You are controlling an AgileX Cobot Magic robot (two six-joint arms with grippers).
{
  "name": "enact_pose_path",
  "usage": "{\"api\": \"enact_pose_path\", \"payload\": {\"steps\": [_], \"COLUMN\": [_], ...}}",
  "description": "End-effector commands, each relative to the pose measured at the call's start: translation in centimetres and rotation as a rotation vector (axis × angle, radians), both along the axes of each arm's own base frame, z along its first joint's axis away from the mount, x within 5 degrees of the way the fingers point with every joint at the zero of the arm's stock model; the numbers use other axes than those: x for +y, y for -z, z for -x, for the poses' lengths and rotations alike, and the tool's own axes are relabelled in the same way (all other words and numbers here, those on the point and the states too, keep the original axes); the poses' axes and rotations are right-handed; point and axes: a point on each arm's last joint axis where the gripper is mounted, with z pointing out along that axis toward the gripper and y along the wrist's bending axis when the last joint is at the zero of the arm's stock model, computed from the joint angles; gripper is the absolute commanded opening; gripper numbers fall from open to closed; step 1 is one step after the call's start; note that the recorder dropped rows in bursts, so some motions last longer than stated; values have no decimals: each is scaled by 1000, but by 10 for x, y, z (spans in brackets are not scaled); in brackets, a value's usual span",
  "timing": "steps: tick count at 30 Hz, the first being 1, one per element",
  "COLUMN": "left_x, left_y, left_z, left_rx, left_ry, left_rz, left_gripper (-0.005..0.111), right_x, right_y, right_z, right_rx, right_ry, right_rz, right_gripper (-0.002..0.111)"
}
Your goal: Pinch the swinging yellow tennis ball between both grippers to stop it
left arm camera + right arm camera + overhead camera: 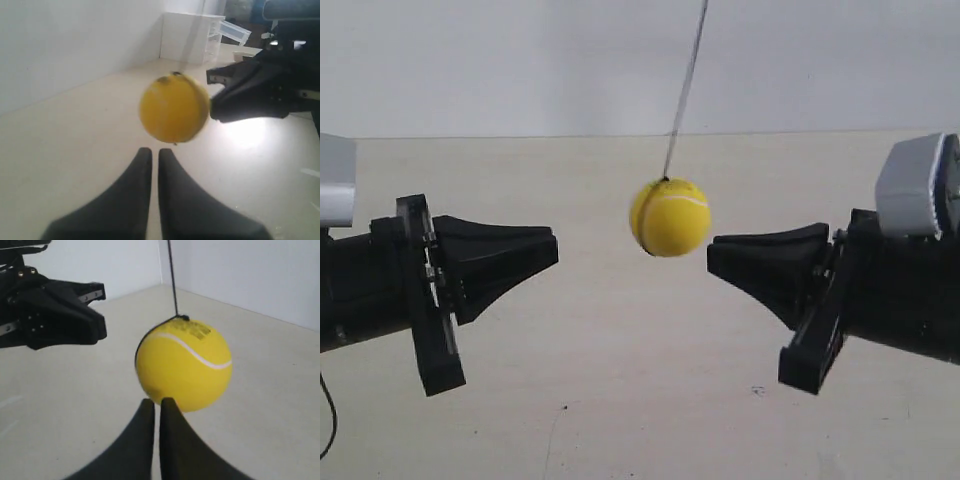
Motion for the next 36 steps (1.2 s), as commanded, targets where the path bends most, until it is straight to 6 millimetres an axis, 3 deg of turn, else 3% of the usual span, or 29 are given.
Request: {"api": "enact_pose_path", "payload": {"steps": [1, 15, 25, 36], "left_x": [-1, -1, -2, -3], "left_y": [9, 9, 4, 4], "left_z": [-5, -8, -6, -6], "left_rx": [21, -28, -64, -64], "left_ry": [-17, -25, -4, -3], "left_rz": [-47, -62, -10, -7], "left_gripper": [5, 5, 5, 5], "right_x": [-4, 0, 21, 21], "right_y": [-6, -11, -17, -16], "right_z": [-22, -21, -9, -11], "right_rx": [1, -15, -42, -35], "right_ry": [159, 110, -8, 7], "right_rz": [64, 28, 10, 33], "right_gripper": [0, 0, 0, 0]}}
